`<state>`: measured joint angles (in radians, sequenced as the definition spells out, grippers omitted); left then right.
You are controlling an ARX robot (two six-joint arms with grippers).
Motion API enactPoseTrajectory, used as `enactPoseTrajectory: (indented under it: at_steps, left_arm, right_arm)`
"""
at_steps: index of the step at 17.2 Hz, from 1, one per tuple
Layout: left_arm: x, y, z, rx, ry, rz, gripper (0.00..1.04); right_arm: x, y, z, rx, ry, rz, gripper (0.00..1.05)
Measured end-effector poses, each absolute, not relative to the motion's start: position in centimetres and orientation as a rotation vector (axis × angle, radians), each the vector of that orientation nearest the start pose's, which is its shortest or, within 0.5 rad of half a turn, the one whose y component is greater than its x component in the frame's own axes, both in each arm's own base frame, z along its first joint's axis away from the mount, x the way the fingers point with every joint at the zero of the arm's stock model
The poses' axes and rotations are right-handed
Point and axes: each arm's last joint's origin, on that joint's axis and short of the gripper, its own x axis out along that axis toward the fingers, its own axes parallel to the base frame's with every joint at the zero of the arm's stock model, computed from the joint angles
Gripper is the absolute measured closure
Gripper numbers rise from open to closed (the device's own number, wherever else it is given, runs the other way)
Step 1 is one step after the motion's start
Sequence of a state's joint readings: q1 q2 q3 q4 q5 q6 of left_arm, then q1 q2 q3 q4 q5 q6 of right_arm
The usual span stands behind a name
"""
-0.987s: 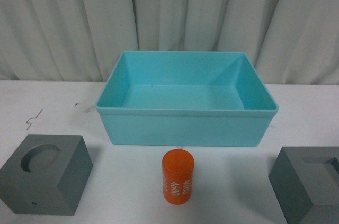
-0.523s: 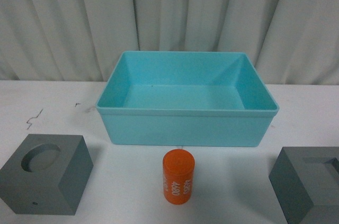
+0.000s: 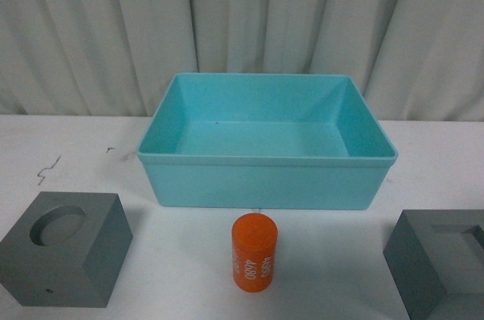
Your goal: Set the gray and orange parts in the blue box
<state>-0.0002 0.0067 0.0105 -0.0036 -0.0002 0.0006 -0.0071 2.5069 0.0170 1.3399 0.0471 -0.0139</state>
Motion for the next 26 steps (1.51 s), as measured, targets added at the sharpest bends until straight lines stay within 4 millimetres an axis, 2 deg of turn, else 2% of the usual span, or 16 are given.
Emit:
enactPoseTrajectory:
  at_steps: [26]
  left_arm:
    - [9.75,0.00,16.63,0.001,-0.001,0.000,0.07]
  right_arm:
    - [11.37,-0.22,-2.45,-0.035,1.150,-0.040,1.03]
